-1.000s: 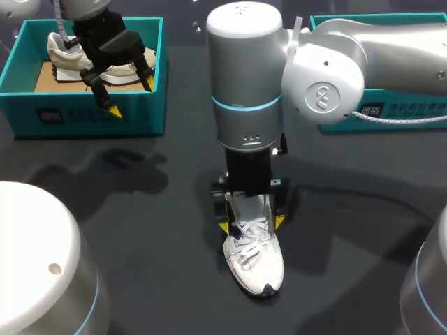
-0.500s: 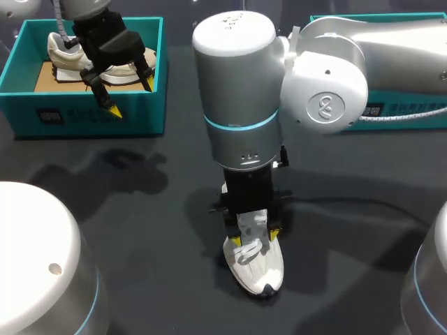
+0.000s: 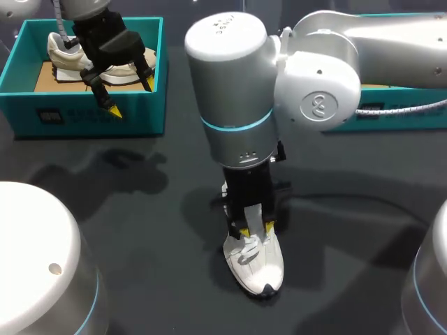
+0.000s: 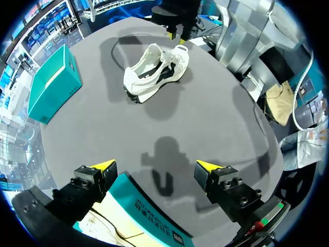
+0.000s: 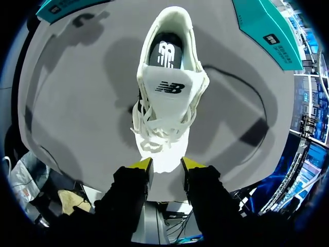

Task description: Take the shoe out of the shoebox, open the shoe tongue, remove and reinsert the insole, then place the shoe into the shoebox

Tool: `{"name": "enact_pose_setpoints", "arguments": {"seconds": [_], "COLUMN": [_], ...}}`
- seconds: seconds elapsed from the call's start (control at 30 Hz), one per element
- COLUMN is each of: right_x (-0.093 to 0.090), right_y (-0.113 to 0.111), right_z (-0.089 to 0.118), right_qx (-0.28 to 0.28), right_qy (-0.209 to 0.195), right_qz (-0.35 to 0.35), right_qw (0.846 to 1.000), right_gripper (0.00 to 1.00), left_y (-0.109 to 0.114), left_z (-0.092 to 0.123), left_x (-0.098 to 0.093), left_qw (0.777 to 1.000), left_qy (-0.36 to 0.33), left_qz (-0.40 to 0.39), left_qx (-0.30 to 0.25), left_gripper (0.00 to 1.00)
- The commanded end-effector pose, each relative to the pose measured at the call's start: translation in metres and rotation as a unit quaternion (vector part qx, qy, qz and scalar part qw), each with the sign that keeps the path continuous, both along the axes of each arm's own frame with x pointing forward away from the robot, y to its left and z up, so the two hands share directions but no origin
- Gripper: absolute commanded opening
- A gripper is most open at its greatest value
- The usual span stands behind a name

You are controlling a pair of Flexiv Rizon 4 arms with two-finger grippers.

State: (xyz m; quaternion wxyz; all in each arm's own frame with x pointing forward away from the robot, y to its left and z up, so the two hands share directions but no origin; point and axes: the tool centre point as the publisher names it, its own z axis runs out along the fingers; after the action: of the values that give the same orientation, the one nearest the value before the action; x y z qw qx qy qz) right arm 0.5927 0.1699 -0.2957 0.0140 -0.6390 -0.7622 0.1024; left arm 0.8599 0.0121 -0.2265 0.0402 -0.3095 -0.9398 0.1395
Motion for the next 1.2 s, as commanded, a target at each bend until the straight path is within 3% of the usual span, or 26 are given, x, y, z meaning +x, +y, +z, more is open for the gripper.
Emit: {"name": "enact_pose_setpoints", "arguments": {"seconds": [0.03,0.33,0.67,0.97,1.2], "right_x": [0.013,0.043,0.061,0.062,0.088], "right_y": [-0.002,-0.012,-0.016,-0.005,-0.012], "right_z": [0.000,-0.019,-0.038,-0.020,-0.056], "right_qx": [-0.004,0.014,0.042,0.009,0.055], "right_qy": [-0.003,-0.009,-0.017,-0.038,-0.028], "right_qz": [0.008,0.034,0.036,0.036,0.053], "right_qw": [1.000,0.999,0.998,0.999,0.997], "right_gripper": [0.33,0.29,0.24,0.25,0.24], "left_y": [0.000,0.000,0.000,0.000,0.000], "left_z": [0.000,0.000,0.000,0.000,0.000], "left_x": [0.000,0.000,0.000,0.000,0.000], "left_qw": [1.000,1.000,1.000,1.000,1.000], "left_qy": [0.000,0.000,0.000,0.000,0.000], "left_qz": [0.000,0.000,0.000,0.000,0.000], "left_qx": [0.001,0.001,0.001,0.001,0.001], "left_gripper": [1.00,1.00,1.00,1.00,1.00]}}
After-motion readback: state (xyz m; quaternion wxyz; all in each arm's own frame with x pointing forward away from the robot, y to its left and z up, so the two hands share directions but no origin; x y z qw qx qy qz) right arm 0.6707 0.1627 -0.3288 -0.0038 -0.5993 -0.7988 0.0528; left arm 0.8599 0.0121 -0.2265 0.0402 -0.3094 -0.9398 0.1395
